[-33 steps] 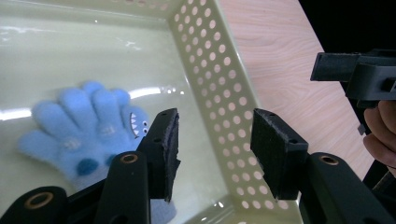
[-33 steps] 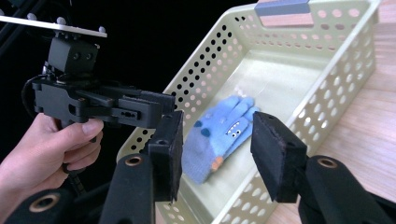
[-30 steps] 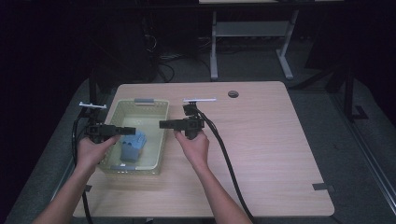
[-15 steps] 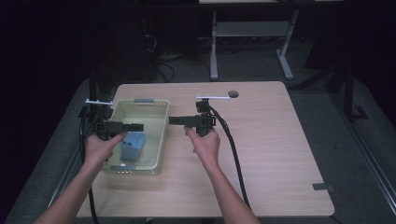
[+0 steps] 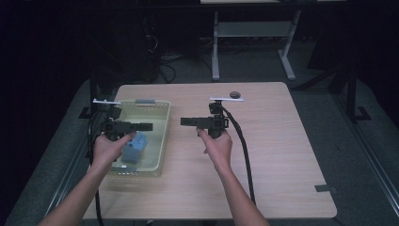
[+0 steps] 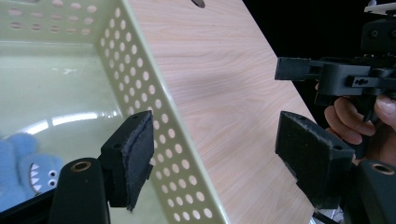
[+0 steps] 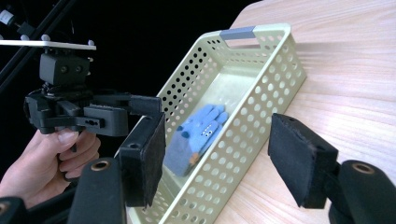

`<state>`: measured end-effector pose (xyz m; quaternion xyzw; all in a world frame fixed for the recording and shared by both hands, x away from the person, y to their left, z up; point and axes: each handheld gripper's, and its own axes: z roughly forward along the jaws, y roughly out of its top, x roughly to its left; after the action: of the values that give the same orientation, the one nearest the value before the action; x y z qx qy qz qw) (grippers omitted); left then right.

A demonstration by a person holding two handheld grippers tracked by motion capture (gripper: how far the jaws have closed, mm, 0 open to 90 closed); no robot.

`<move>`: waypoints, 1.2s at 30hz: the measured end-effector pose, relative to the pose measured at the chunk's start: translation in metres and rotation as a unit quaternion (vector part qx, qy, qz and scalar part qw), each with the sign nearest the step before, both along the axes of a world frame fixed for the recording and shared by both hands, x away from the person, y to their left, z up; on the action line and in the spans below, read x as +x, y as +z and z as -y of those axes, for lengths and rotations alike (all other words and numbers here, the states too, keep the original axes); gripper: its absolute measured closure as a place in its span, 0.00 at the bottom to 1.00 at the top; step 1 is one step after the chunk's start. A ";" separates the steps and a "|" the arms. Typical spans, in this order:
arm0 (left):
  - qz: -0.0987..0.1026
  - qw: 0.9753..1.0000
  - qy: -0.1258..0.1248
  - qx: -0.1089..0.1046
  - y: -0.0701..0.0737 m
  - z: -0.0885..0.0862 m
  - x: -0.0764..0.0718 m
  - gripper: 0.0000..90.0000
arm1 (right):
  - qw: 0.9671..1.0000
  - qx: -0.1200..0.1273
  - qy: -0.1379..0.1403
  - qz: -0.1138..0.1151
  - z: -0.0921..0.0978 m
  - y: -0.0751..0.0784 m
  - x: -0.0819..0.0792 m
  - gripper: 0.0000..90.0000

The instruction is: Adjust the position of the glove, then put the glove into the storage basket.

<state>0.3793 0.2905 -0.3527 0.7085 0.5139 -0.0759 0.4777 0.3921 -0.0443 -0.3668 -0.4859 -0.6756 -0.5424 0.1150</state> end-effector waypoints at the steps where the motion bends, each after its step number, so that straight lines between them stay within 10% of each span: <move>1: 0.000 1.000 -0.002 0.000 0.000 0.002 0.000 0.31 | 1.000 0.000 -0.001 0.001 0.003 0.000 -0.001 0.40; 36: 0.013 0.998 -0.063 -0.004 0.000 0.076 -0.004 0.30 | 0.999 -0.005 -0.052 -0.006 0.087 -0.021 -0.021 0.37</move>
<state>0.3753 0.2148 -0.3529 0.7380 0.4622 -0.0988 0.4816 0.3707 -0.1313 -0.3877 -0.5240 -0.6512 -0.5418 0.0882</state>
